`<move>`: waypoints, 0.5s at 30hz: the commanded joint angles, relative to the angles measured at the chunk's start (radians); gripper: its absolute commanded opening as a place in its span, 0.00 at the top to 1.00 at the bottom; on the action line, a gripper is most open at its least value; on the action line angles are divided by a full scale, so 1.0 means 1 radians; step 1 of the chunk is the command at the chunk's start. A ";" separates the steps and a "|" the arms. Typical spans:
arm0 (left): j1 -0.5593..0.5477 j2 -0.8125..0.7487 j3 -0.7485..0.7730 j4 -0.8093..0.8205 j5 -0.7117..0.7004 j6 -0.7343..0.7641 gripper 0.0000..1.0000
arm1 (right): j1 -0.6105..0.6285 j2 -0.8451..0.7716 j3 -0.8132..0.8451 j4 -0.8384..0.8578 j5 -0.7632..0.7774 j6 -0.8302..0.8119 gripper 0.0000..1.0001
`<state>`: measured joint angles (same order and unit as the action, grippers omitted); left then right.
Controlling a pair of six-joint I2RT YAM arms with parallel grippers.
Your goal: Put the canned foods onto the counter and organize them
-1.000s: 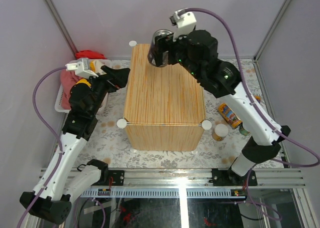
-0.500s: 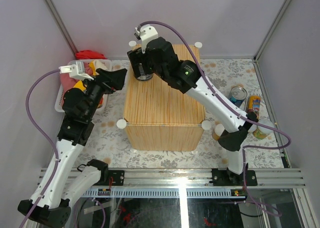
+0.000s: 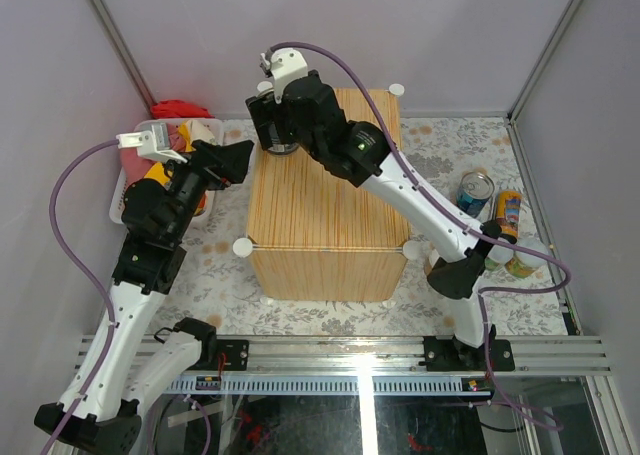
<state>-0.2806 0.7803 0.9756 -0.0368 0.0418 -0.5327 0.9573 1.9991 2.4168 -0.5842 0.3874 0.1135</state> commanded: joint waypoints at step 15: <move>0.003 -0.057 -0.049 0.017 0.055 0.076 0.10 | -0.070 0.057 0.125 0.285 0.021 -0.039 1.00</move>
<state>-0.2806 0.7422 0.9485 -0.0391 0.0570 -0.4923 0.9394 2.0762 2.4657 -0.4725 0.4507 0.0307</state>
